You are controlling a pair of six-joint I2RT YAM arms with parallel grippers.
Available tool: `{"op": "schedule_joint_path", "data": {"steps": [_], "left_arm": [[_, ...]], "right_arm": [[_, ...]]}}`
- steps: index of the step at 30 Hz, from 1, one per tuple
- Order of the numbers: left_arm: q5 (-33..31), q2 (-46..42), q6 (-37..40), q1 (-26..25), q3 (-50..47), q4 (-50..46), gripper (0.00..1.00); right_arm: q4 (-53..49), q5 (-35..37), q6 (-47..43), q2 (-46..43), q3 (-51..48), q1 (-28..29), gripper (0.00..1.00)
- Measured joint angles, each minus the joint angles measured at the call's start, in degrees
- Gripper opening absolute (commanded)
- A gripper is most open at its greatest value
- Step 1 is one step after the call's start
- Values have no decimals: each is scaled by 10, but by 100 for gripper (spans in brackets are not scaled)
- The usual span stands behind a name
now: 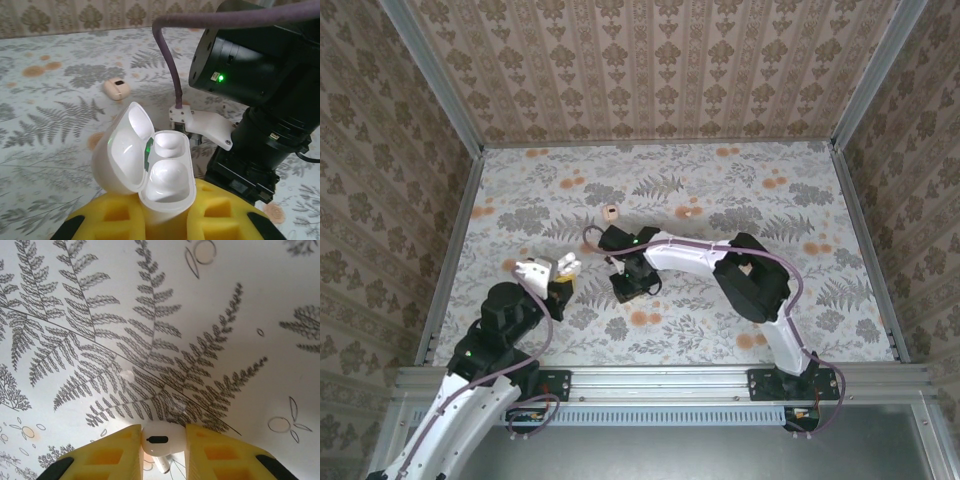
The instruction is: Insert wireless bluetooth earbuds into charging case
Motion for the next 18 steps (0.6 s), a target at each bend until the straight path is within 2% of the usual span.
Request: {"op": "schedule_joint_path", "data": {"steps": [9, 18], "left_arm": [[103, 20, 12, 0, -36, 120, 0], [156, 34, 19, 0, -64, 250, 0]], "right_arm": [[69, 38, 54, -128, -112, -37, 25], [132, 112, 78, -296, -166, -37, 27]]}}
